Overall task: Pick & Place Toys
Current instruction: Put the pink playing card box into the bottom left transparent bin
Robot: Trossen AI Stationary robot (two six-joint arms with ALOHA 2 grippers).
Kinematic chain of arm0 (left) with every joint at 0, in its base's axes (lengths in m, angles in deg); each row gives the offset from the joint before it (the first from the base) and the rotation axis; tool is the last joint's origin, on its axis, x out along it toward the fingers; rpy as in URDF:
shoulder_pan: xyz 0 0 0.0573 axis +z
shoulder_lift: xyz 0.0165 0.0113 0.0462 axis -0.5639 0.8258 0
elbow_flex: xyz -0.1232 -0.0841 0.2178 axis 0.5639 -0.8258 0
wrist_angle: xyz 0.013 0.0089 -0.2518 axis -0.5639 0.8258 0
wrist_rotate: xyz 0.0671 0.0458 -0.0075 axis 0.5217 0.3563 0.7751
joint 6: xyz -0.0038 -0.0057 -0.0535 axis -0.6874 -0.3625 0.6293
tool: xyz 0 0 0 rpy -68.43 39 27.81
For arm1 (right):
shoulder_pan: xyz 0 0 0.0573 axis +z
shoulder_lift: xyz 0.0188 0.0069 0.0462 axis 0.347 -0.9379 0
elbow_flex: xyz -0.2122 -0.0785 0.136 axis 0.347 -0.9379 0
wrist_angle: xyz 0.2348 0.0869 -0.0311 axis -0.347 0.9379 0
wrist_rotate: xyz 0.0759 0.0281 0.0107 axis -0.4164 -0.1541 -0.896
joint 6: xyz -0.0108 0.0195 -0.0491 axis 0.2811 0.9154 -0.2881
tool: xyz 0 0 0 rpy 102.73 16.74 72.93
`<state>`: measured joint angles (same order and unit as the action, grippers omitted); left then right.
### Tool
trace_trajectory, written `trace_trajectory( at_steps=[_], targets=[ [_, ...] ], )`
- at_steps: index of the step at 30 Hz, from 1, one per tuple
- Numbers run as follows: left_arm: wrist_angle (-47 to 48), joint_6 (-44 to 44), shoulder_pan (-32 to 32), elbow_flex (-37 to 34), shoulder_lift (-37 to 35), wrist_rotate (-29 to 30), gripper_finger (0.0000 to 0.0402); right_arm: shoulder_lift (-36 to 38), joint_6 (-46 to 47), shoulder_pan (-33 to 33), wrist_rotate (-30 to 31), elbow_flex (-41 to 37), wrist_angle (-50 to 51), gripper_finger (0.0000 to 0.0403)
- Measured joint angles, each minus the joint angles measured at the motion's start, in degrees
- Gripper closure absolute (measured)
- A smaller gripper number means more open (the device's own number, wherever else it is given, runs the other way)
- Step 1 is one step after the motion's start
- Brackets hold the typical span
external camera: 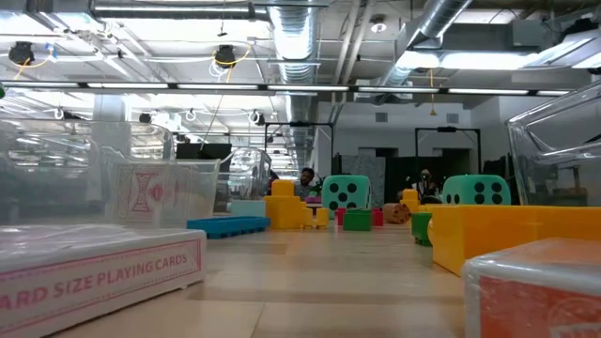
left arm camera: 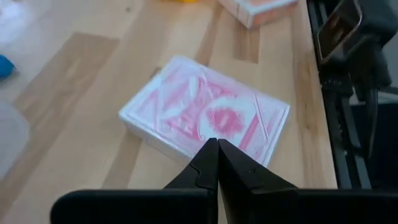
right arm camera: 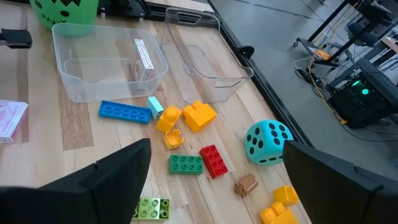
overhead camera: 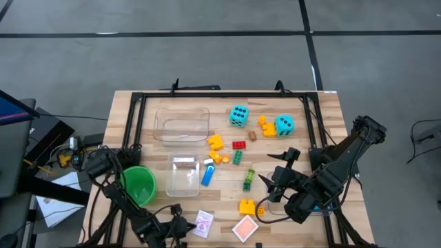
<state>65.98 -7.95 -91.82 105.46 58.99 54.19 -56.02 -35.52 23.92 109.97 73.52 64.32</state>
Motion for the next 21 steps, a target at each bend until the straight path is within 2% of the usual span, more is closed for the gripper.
trace_trajectory(
  at_steps=[6, 10, 21],
  targets=[
    [-0.44, -0.02, -0.67, 0.04, -0.85, 2.55, 0.0401, 0.00, 0.01, 0.00, 0.00, 0.00, 0.00, 0.0047],
    [-0.15, 1.72, -0.62, -0.34, -0.82, 0.47, 0.0401, 0.00, 0.00, 0.00, 0.00, 0.00, 0.00, 0.0047],
    [-0.20, 2.64, -0.55, -1.03, -0.76, 0.40, 0.0401, 0.00, 0.00, 0.00, 0.00, 0.00, 0.01, 0.0047]
  ],
)
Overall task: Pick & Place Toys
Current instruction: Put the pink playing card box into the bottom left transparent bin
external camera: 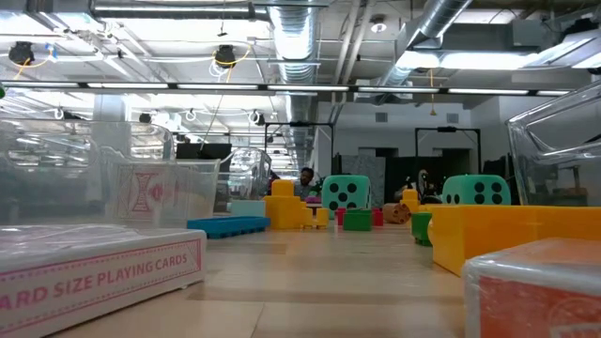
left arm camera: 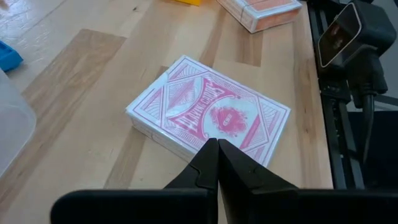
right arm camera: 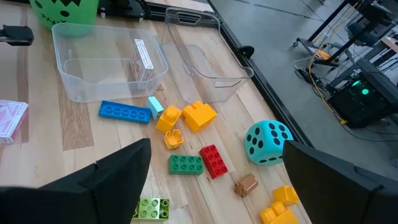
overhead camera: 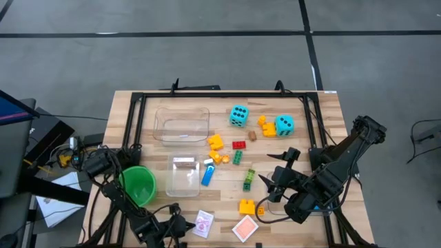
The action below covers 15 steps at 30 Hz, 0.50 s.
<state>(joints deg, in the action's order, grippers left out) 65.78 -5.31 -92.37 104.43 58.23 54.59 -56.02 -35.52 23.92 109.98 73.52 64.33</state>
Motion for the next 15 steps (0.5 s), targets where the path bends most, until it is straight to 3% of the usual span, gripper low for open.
trace_trajectory(
  at_steps=[15],
  targets=[
    [-0.18, 0.06, 0.04, 0.02, 0.13, -1.90, 0.0401, 0.00, -0.01, 0.00, 0.00, 0.00, 0.01, 0.0047]
  ],
)
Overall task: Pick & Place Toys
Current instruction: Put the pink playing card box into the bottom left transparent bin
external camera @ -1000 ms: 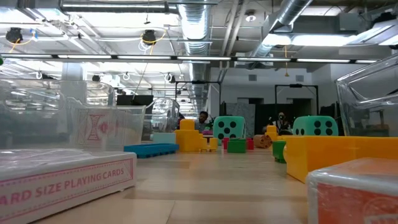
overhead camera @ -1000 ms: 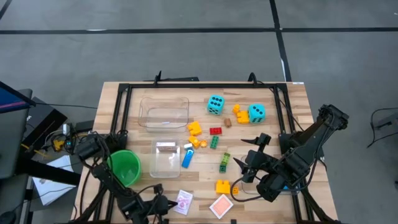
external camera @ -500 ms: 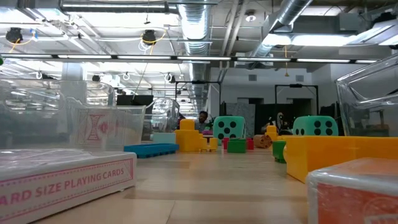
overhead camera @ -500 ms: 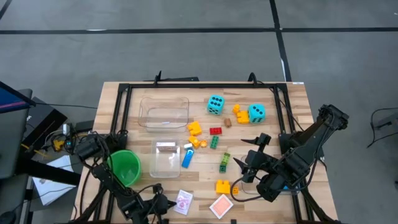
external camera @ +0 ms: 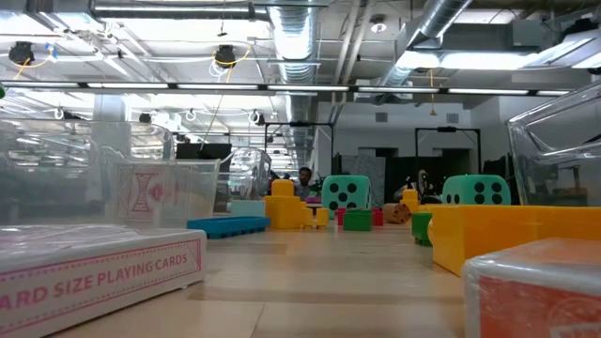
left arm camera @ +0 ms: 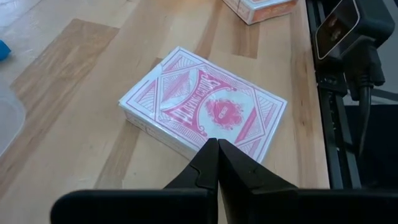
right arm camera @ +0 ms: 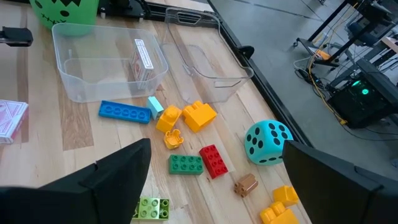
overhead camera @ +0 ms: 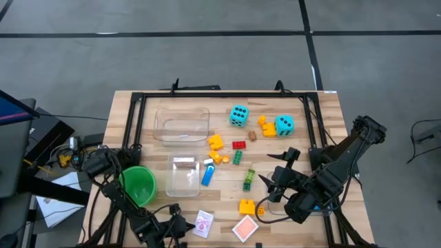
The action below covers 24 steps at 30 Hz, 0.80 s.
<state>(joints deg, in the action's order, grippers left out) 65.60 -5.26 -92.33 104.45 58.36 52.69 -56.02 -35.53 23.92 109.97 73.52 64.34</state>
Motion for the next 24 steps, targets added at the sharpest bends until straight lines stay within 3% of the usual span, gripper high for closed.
trace_trajectory(
  at_steps=[24],
  targets=[
    [2.34, 2.73, -0.12, 0.24, 0.78, -3.18, 0.0402, 0.00, 0.01, -0.01, -0.44, 0.00, 0.00, 0.0047]
  ],
)
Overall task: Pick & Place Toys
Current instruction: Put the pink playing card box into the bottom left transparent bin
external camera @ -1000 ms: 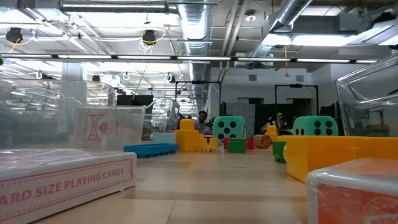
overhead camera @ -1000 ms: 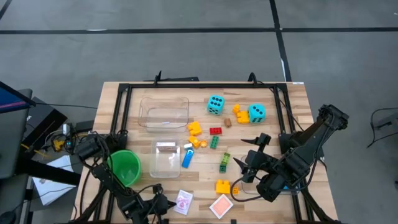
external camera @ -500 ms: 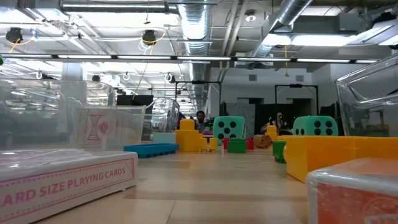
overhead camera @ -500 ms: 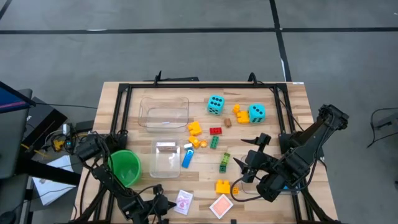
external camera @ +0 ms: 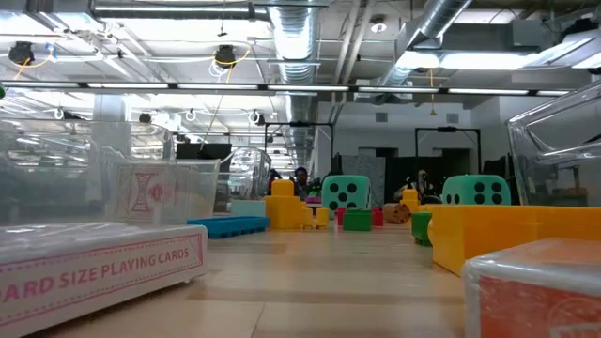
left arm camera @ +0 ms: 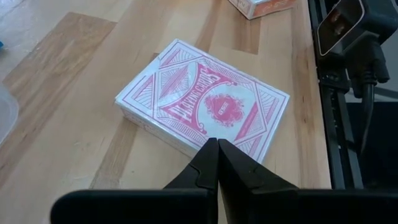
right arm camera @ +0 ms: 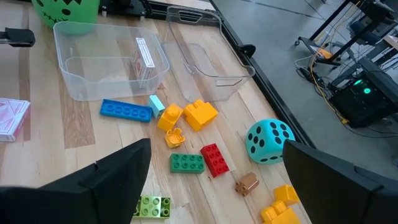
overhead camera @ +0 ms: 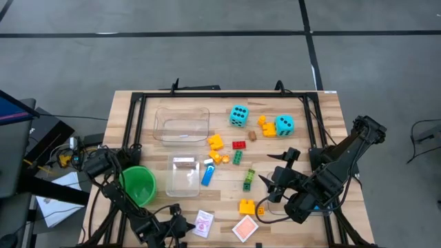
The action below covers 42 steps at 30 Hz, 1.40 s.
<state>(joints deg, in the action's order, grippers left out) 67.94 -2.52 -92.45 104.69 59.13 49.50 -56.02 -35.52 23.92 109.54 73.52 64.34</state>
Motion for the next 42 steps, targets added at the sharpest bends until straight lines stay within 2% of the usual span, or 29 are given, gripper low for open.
trace_trajectory(
  at_steps=[7, 9, 13, 27, 29, 32, 34, 39, 42],
  targets=[
    [2.36, 1.68, -0.35, -0.08, -0.20, -1.62, 0.0401, 0.00, -0.02, -0.01, 0.00, 0.00, -0.02, 0.0047],
    [2.67, 1.79, -0.37, -0.19, 0.01, -4.69, 0.0401, 0.00, 0.00, 0.01, 0.00, 0.00, 0.00, 0.0047],
    [3.00, 1.82, -0.45, -0.20, -0.05, -5.57, 0.0401, 0.00, 0.00, -0.02, -0.07, 0.00, -0.02, 0.0047],
    [3.17, -0.52, -1.36, -0.40, -1.55, -4.99, 0.0402, 0.00, 0.00, -0.02, -0.13, 0.02, -0.04, 0.0047],
    [2.72, -2.16, -2.45, -0.42, -2.98, -2.25, 0.0402, 0.00, 0.00, -0.02, -0.13, 0.02, -0.04, 0.0047],
    [2.63, -2.42, -3.86, -0.26, -5.27, 7.31, 0.0402, 0.00, 0.00, -0.02, -0.13, 0.02, -0.04, 0.0047],
    [2.89, -2.43, -3.68, -0.26, -5.52, 10.55, 0.0402, 0.00, 0.00, -0.01, -0.13, 0.02, -0.04, 0.0047],
    [1.16, -2.44, -1.01, -0.27, -3.39, 6.30, 0.0402, 0.00, 0.00, -0.01, -0.13, 0.02, -0.04, 0.0047],
    [0.82, -2.44, -0.39, -0.31, -2.59, 5.98, 0.0402, 0.00, 0.00, 0.01, -0.13, 0.02, -0.04, 0.0047]
  ],
)
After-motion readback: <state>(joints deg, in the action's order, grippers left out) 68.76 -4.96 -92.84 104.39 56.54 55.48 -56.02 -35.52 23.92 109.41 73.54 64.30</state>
